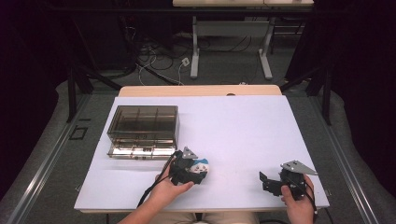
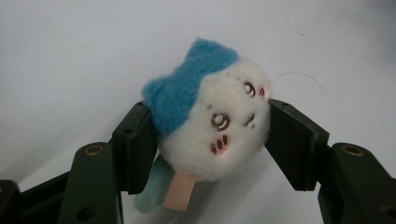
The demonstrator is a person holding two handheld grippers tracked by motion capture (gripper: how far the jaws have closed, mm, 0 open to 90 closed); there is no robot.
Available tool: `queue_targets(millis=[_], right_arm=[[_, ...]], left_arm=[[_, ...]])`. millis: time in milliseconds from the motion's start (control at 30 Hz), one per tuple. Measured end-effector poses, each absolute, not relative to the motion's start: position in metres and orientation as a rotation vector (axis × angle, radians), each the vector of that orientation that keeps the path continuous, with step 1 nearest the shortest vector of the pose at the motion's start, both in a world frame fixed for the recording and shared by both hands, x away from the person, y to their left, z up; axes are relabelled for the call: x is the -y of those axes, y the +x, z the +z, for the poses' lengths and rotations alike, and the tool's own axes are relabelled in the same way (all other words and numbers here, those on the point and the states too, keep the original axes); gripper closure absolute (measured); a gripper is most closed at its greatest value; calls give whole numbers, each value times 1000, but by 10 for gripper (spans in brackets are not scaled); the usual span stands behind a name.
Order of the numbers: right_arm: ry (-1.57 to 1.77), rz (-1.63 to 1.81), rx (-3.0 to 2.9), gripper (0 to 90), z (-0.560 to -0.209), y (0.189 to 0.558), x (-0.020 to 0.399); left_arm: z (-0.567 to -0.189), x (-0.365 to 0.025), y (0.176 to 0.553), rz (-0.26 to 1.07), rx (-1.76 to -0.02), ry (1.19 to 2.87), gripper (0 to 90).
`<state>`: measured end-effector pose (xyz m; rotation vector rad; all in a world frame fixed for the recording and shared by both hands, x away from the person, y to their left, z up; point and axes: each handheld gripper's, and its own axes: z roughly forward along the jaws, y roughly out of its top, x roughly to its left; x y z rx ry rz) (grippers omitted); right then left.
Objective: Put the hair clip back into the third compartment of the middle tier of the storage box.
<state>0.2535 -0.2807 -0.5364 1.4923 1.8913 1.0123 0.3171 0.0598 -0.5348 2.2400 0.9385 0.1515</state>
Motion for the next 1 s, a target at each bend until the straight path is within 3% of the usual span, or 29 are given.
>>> queue_targets(millis=[1000], right_arm=[[1488, 1009, -1896, 76, -537, 254, 281]], left_arm=[[-497, -82, 314, 208, -924, 2137, 380]])
